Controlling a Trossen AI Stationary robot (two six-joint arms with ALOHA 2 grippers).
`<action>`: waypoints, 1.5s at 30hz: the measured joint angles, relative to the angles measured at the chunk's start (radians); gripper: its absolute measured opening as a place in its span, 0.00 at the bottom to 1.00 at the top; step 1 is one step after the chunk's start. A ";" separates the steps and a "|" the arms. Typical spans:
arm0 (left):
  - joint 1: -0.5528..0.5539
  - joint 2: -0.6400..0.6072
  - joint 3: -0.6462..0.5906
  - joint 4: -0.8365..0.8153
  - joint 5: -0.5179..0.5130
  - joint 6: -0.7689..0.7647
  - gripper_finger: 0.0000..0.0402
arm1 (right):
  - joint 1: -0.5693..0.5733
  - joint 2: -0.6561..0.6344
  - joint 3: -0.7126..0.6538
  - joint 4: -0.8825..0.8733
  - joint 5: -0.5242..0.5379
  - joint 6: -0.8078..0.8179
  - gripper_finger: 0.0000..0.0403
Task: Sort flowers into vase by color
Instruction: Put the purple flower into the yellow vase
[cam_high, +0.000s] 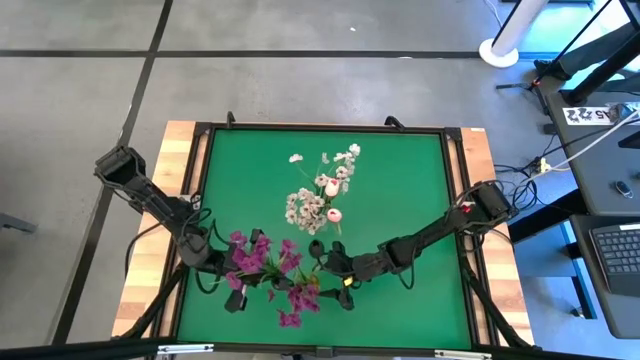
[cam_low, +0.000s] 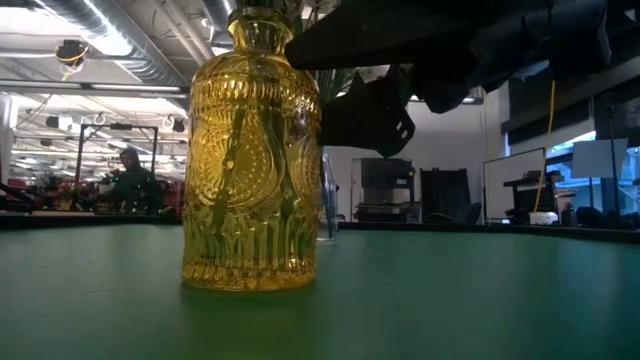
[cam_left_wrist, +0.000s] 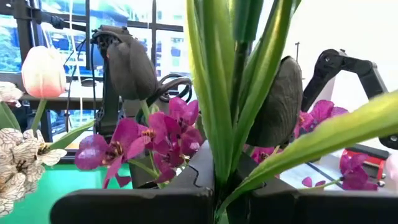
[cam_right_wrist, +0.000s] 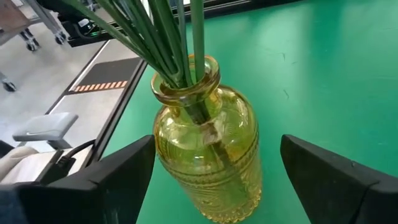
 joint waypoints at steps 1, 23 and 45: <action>0.001 0.000 0.000 0.000 0.001 -0.001 0.01 | 0.000 0.000 0.000 0.000 0.004 0.000 0.85; 0.057 0.001 0.000 -0.110 0.008 -0.076 0.01 | -0.035 0.131 0.128 0.004 -0.040 0.000 0.85; 0.001 0.001 0.026 -0.122 -0.097 0.025 0.01 | -0.035 0.135 0.157 -0.052 -0.045 -0.004 0.85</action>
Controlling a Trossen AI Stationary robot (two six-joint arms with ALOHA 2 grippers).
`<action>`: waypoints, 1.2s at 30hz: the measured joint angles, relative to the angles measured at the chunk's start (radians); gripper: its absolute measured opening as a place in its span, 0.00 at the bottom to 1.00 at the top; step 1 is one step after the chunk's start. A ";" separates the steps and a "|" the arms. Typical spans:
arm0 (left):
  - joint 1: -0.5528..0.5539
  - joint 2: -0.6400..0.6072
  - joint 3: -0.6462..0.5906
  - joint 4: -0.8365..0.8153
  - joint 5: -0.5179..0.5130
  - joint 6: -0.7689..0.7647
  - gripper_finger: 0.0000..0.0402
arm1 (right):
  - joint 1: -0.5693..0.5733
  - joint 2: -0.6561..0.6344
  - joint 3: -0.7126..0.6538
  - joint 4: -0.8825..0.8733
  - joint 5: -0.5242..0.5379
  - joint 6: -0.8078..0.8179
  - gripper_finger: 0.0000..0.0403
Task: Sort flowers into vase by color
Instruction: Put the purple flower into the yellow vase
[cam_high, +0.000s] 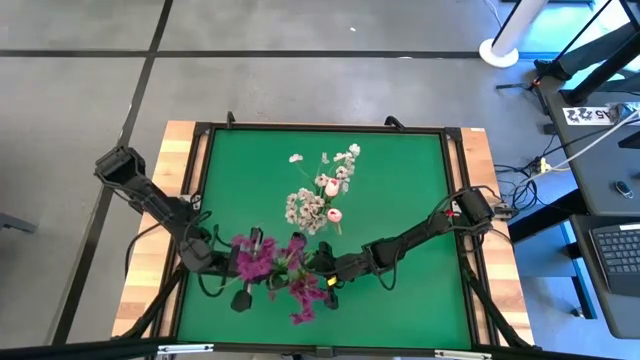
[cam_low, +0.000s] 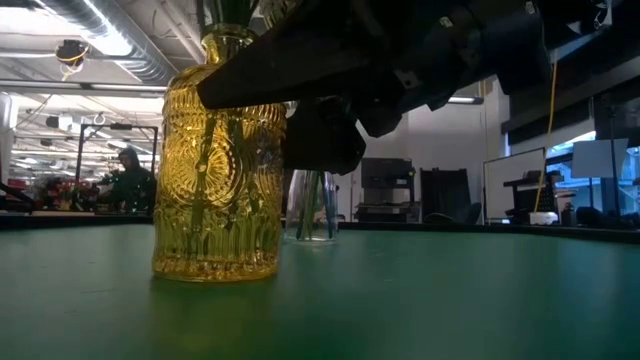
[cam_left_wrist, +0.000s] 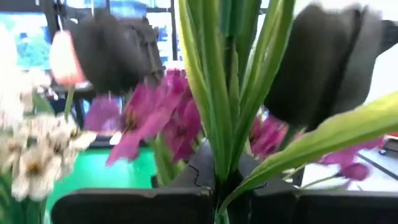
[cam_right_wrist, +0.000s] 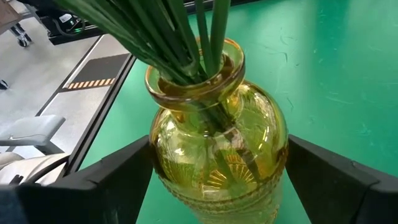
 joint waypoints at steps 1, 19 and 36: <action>-0.006 0.000 0.008 0.002 -0.008 0.014 0.01 | 0.000 0.000 0.000 0.000 0.000 0.000 0.85; 0.017 0.000 0.035 -0.116 -0.033 0.026 0.01 | -0.006 0.000 -0.001 0.006 0.000 0.003 0.85; 0.031 -0.001 0.036 -0.234 0.004 -0.085 0.01 | -0.020 0.000 -0.002 0.043 0.000 0.006 0.85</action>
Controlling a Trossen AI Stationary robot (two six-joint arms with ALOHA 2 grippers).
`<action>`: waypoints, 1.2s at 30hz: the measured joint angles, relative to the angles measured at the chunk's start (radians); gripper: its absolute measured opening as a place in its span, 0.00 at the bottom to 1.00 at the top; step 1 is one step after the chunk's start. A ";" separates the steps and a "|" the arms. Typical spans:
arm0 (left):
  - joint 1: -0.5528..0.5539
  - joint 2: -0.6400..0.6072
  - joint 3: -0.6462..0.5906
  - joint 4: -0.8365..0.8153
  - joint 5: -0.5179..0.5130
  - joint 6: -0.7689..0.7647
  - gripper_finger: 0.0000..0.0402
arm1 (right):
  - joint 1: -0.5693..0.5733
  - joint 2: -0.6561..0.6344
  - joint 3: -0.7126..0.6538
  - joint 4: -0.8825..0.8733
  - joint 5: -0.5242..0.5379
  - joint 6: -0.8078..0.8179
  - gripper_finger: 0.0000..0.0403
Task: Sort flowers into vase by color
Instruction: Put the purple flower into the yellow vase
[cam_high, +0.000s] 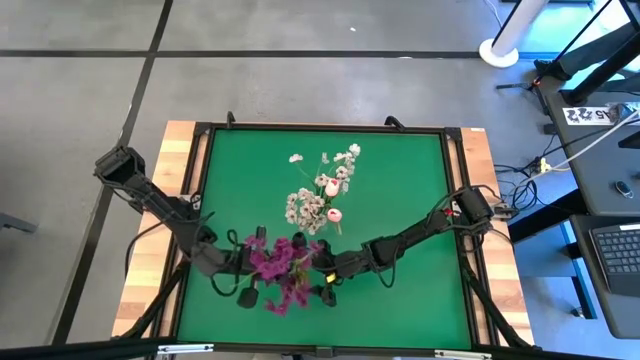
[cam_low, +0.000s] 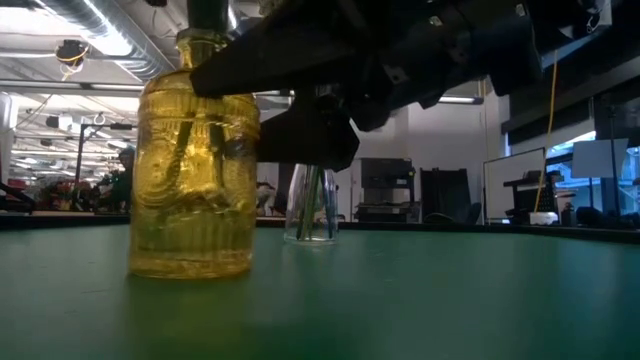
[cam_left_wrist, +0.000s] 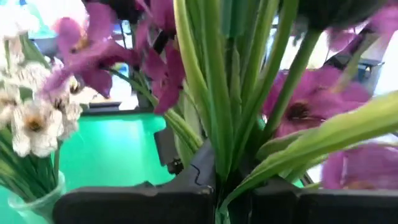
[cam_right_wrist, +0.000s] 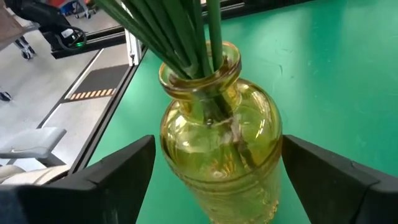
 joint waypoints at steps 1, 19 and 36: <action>0.005 0.000 0.000 -0.008 0.008 -0.015 0.01 | 0.000 0.000 0.000 0.002 -0.001 0.000 0.85; 0.040 0.000 -0.002 -0.208 0.113 -0.184 0.01 | -0.007 0.000 0.000 0.001 -0.003 -0.006 0.85; 0.044 0.000 -0.002 -0.252 0.113 -0.210 0.18 | -0.018 -0.001 0.000 -0.014 -0.003 -0.013 0.85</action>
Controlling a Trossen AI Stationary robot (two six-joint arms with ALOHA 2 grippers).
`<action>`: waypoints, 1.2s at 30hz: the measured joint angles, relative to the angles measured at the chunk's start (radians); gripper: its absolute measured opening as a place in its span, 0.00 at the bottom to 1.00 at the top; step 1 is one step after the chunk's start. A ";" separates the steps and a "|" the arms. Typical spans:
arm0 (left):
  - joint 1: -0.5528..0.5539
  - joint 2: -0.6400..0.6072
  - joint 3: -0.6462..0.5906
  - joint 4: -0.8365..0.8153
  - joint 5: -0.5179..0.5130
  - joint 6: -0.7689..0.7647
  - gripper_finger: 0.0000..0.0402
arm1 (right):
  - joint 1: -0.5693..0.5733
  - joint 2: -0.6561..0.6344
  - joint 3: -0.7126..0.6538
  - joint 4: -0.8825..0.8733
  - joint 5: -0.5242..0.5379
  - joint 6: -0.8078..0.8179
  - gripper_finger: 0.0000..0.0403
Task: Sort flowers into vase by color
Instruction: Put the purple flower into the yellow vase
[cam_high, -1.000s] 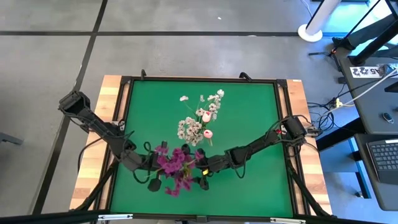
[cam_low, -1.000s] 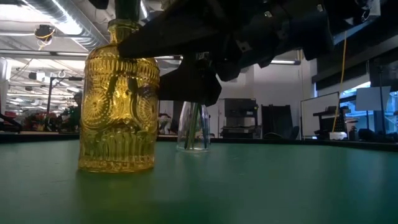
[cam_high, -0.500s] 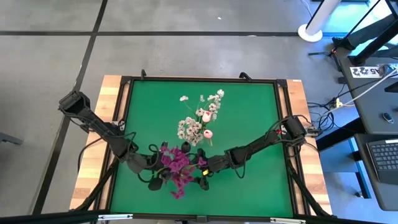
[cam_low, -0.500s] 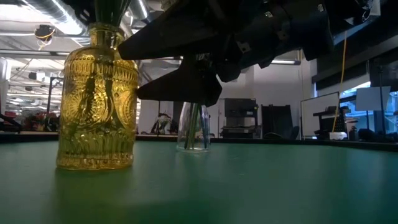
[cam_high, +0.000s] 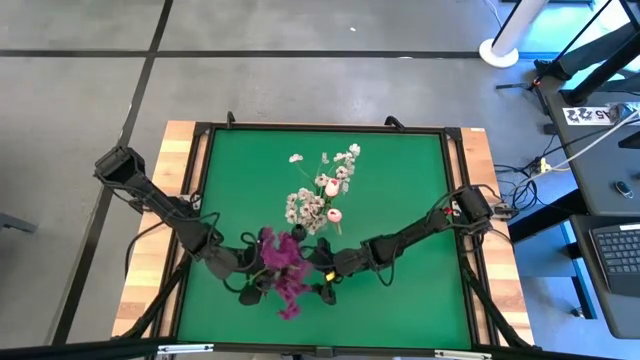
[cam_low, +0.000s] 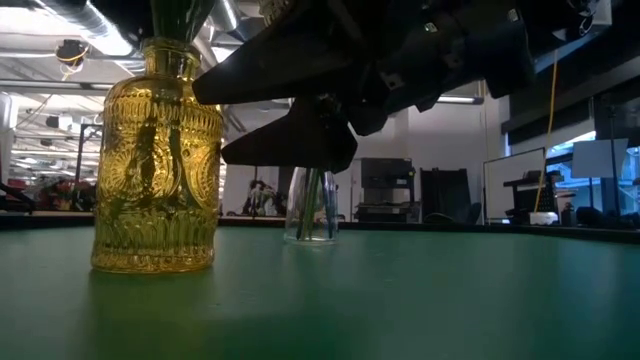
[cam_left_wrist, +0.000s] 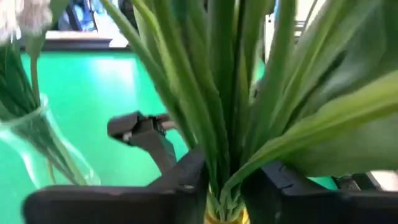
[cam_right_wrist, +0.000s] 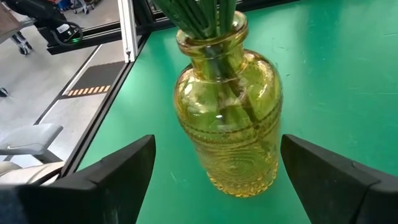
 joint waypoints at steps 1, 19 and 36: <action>0.000 0.000 0.000 -0.011 0.000 -0.016 0.20 | -0.001 0.000 0.000 -0.001 -0.002 -0.002 0.85; -0.034 -0.096 0.000 -0.096 0.007 -0.091 0.53 | -0.028 -0.115 0.001 -0.233 -0.004 -0.038 0.85; -0.055 -0.270 0.000 -0.329 0.006 -0.219 0.57 | -0.026 -0.257 0.001 -0.470 0.055 -0.085 0.85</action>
